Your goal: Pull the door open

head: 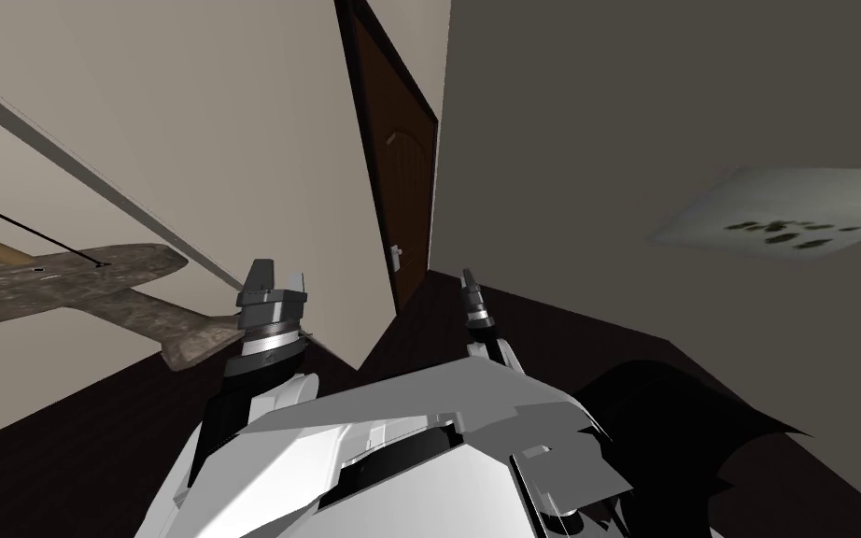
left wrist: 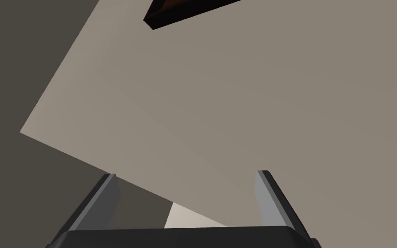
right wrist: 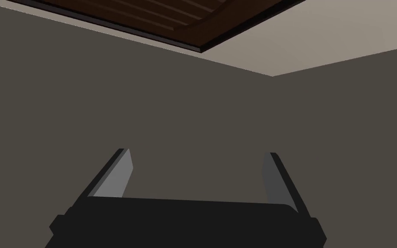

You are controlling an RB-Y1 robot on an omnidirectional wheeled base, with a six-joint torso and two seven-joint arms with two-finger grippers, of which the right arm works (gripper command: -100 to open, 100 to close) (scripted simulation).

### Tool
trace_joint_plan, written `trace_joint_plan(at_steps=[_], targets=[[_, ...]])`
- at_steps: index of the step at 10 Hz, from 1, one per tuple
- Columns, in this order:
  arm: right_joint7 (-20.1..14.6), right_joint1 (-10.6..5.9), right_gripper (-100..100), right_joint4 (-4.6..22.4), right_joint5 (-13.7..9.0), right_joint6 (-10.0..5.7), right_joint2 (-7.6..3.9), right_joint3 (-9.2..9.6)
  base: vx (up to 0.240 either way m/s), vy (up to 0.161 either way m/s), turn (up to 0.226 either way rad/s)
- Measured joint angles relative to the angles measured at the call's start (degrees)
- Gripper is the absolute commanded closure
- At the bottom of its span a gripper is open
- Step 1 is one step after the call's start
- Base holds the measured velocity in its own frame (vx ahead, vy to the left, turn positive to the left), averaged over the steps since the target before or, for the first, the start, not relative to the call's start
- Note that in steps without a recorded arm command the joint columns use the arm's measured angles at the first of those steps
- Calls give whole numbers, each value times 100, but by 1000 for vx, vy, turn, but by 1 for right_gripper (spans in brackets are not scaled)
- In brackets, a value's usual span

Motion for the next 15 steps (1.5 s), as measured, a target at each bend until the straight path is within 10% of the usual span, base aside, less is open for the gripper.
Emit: trace_joint_plan(at_steps=[15], targets=[[1190, -11, -100, 919, 1729, -370, -212, -194, 120, -58, 169]])
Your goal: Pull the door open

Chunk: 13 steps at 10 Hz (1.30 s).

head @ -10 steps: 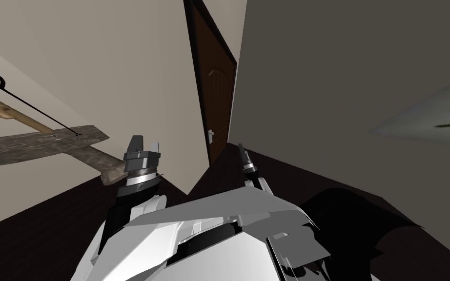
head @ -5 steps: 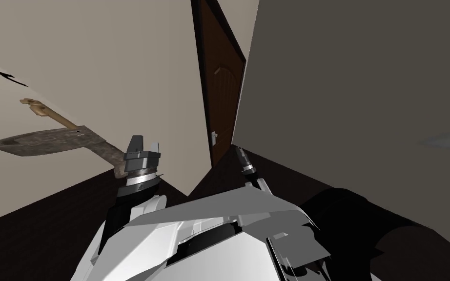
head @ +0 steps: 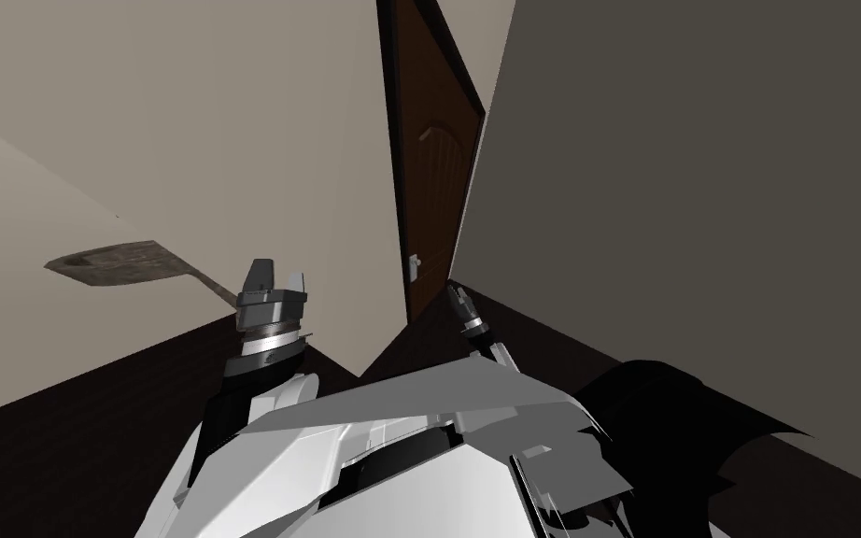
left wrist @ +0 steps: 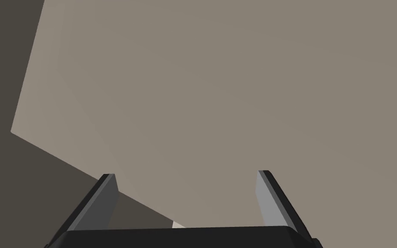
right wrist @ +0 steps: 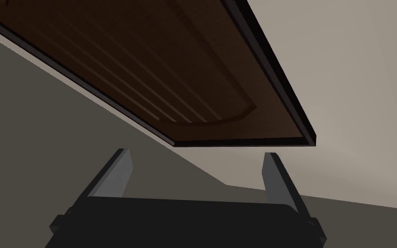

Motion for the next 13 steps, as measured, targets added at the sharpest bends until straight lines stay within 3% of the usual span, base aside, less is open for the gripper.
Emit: trace_joint_plan(at_steps=[7, 13], targets=[[565, -27, -100, 466, 820, -197, 30, -122, 104, -77, 163], [1087, -41, -100, 858, 1571, -354, 180, -189, 103, -99, 184]])
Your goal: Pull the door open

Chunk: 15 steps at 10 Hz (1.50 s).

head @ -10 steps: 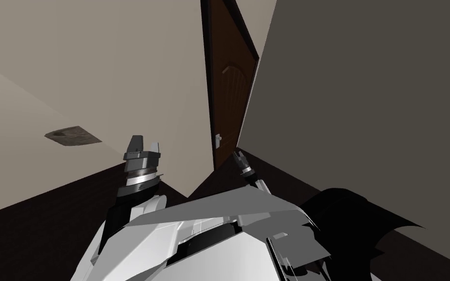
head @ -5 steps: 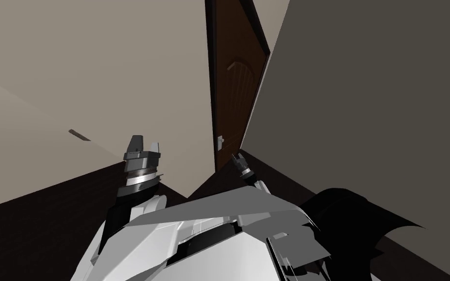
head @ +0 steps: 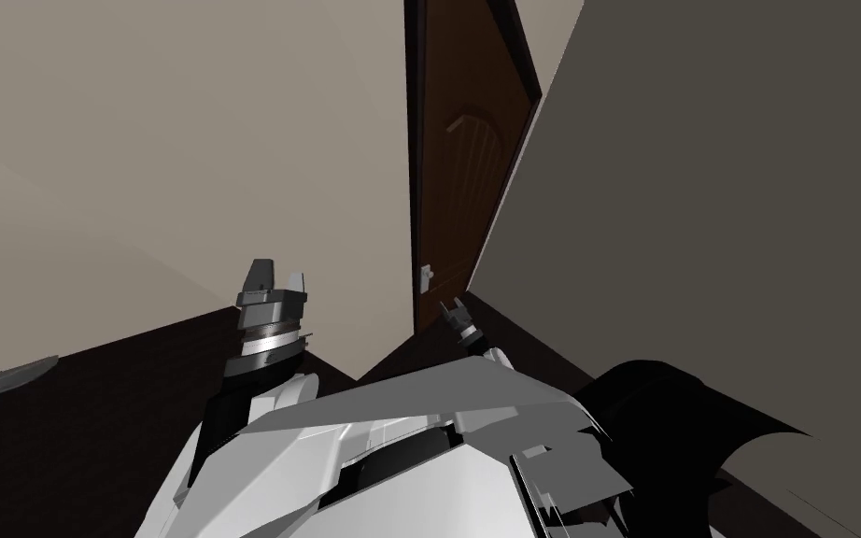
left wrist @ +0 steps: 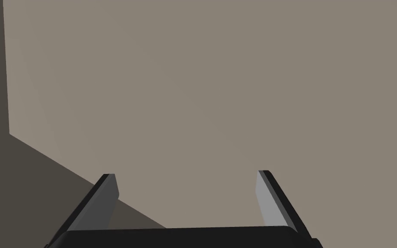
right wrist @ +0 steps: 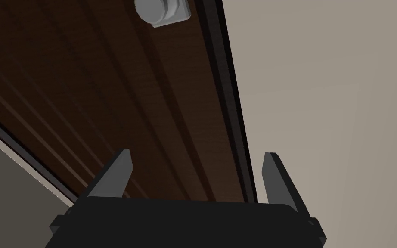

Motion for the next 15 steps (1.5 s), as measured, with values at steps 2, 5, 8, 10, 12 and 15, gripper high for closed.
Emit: trace_joint_plan(at_steps=[2, 5, 8, 10, 12, 15], targets=[[168, 12, -100, 112, 238, -52, 65, -23, 96, -118, 153], [388, -11, -100, 295, 585, -125, 152, -80, 128, -133, 181], [629, 27, -100, 438, 947, -207, 296, -112, 105, -151, 152], [773, 21, -100, 548, 1155, -255, 406, -134, 116, -149, 161], [854, 21, -100, 593, 1281, -272, 473, -137, 10, 1, 30], [810, -264, -100, 831, 1184, -207, 208, -260, -58, 130, 11]])
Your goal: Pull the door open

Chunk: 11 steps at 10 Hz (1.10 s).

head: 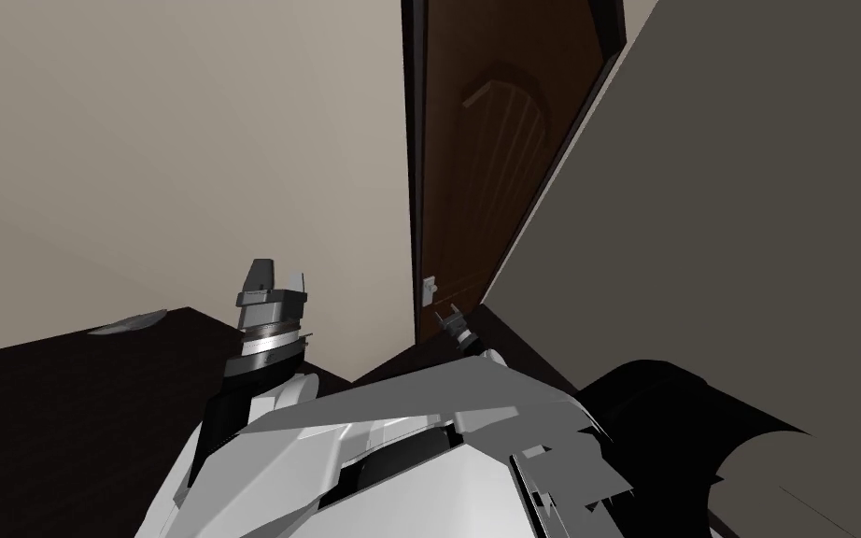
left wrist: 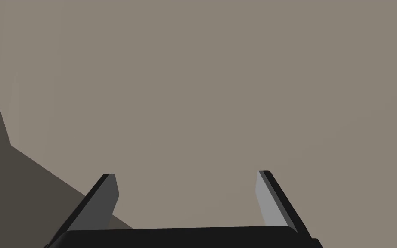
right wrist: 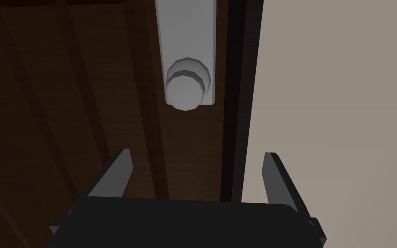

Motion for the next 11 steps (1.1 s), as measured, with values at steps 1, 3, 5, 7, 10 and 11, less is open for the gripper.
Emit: trace_joint_plan(at_steps=[1, 3, 5, 7, 10, 11], targets=[[14, -97, -100, 100, -25, 11, -32, -32, -28, 95, 41], [28, -384, -100, 370, -105, 54, -146, -136, 29, 91, 42], [-10, -647, -100, 583, -185, 122, -262, -238, 96, 54, 40], [-62, -857, -100, 742, -237, 193, -337, -309, 113, 0, 60], [-61, -1239, -100, 1093, -357, 259, -373, -463, 168, -21, 103], [-83, -1351, -100, 1173, -380, 297, -393, -494, 53, -8, 46]])
